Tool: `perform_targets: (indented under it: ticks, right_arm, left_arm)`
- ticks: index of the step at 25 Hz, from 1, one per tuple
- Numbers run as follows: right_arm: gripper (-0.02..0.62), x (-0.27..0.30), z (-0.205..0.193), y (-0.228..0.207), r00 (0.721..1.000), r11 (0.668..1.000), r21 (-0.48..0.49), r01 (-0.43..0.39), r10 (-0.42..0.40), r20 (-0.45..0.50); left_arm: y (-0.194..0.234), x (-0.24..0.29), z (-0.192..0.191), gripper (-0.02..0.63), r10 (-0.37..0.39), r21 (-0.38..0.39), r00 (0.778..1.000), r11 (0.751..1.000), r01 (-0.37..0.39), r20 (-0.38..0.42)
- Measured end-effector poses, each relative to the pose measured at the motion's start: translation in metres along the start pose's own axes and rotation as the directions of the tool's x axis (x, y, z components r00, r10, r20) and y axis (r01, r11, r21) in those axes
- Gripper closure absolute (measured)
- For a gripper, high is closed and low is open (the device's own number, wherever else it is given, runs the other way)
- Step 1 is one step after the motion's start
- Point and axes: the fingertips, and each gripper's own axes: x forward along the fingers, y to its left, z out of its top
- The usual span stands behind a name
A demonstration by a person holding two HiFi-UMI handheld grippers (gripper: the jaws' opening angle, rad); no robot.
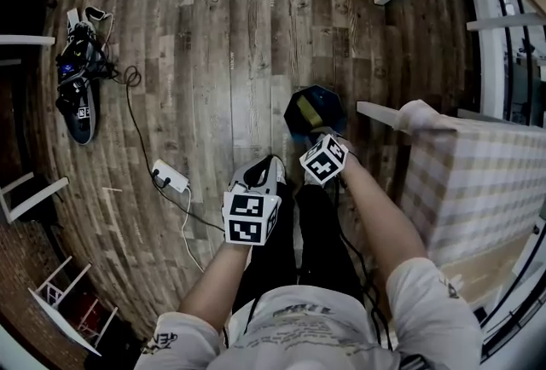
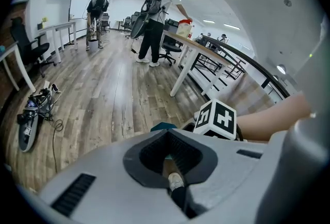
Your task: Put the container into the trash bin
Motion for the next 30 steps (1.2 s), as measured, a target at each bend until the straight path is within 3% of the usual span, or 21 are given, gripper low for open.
perform_targets:
  ticks: [7,12,14,17,21,27,30]
  right_arm:
    - [0.592,-0.059,0.01,-0.009,0.985,0.975,0.199,0.095,-0.121,0.126]
    - [0.593,-0.139,0.032,-0.006,0.947,0.947,0.283,0.15,-0.22,0.233]
    - [0.594,-0.18,0.04,-0.003,0.923,0.93,0.326,0.17,-0.267,0.279]
    - [0.594,-0.239,0.05,-0.004,0.883,0.878,0.442,0.183,-0.345,0.319]
    - [0.594,-0.305,0.066,-0.009,0.813,0.823,0.537,0.188,-0.437,0.385]
    - [0.594,-0.394,0.092,0.01,0.72,0.824,0.538,0.177,-0.481,0.5]
    - [0.594,-0.441,0.108,0.008,0.645,0.812,0.551,0.191,-0.527,0.553]
  left_arm:
    - [-0.011,-0.014,0.029,0.601,-0.006,0.019,0.998,1.0,0.005,0.056]
    - [-0.029,-0.046,0.055,0.601,-0.027,0.042,0.995,0.999,0.023,0.098]
    - [-0.039,-0.064,0.063,0.601,-0.029,0.038,0.993,0.999,0.025,0.111]
    - [-0.057,-0.09,0.085,0.601,-0.04,0.045,0.988,0.998,0.033,0.146]
    - [-0.083,-0.117,0.121,0.601,-0.059,0.09,0.977,0.995,0.041,0.206]
    - [-0.112,-0.172,0.168,0.601,-0.058,0.149,0.956,0.989,0.015,0.286]
    - [-0.125,-0.198,0.191,0.601,-0.067,0.175,0.939,0.985,0.008,0.337]
